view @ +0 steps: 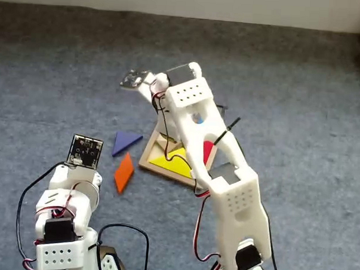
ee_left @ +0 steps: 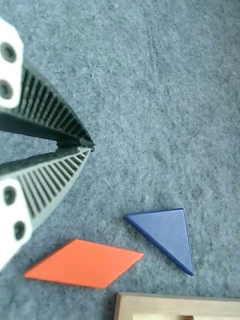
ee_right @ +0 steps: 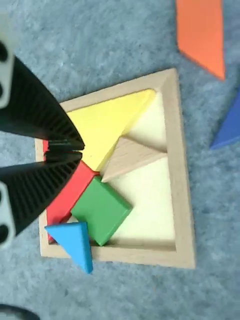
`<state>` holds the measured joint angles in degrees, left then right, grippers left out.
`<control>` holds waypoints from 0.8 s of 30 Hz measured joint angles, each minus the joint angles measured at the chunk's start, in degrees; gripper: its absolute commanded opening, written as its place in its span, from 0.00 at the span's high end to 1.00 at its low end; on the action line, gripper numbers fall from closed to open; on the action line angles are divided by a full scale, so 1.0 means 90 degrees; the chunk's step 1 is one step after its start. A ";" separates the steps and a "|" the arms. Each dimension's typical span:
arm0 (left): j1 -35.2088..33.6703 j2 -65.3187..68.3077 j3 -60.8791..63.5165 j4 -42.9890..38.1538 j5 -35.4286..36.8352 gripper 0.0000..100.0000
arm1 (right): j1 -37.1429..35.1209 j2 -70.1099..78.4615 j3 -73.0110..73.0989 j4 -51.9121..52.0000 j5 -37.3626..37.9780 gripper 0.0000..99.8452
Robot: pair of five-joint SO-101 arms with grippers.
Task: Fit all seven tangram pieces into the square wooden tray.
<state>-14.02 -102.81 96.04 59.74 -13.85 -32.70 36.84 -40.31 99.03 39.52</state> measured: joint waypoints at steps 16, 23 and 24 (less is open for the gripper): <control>0.0000 0.0000 0.0000 0.0000 0.0000 0.99 | 0.0371 0.1573 -0.0703 -0.0176 -0.0928 0.99; 0.0000 0.0000 0.0000 0.0000 0.0000 0.99 | 0.0400 0.1963 -0.1582 -0.0156 -0.0977 0.99; 0.0000 0.0000 0.0000 0.0000 0.0000 0.99 | 0.0400 0.1983 -0.1739 -0.0107 -0.1065 0.99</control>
<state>-14.02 -102.81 96.04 59.74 -13.85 -29.10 54.68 -55.96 98.07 29.93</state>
